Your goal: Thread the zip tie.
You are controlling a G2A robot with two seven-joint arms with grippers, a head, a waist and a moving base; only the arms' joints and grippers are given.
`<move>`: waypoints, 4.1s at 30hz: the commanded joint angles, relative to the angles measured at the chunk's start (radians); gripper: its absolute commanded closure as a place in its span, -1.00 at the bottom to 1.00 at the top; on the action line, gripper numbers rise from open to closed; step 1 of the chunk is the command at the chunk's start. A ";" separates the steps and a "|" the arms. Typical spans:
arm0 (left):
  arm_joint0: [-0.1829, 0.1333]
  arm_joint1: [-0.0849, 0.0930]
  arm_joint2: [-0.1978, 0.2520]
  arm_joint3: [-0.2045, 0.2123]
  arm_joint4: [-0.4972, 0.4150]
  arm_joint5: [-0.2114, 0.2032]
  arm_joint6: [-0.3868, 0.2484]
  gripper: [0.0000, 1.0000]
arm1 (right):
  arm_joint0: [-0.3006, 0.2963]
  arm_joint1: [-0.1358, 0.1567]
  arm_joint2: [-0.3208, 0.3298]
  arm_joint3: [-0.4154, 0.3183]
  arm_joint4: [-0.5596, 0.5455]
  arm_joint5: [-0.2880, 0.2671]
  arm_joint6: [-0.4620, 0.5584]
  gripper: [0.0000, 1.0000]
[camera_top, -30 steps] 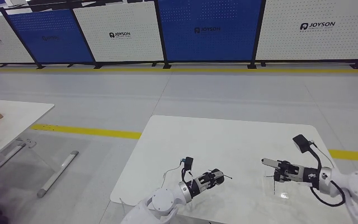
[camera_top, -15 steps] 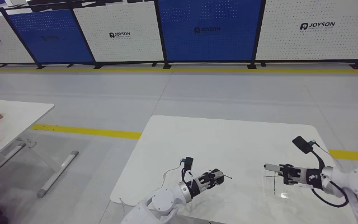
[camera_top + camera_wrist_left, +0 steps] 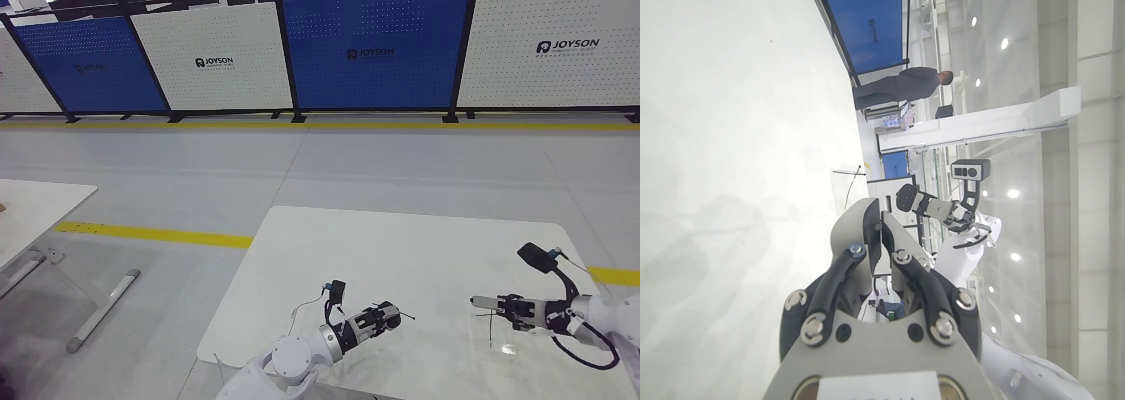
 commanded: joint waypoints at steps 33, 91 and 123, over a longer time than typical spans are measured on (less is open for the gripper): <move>0.000 0.000 0.000 0.000 0.000 0.000 0.000 1.00 | 0.057 -0.007 -0.154 -0.035 -0.303 0.119 0.039 -1.00; 0.000 0.000 0.000 0.000 0.000 0.000 0.000 1.00 | 0.032 -0.039 -0.145 0.054 -0.441 0.119 0.014 0.30; 0.000 0.000 0.000 0.000 0.000 0.000 0.000 1.00 | 0.144 -0.103 -0.285 0.223 -0.536 0.119 0.068 0.52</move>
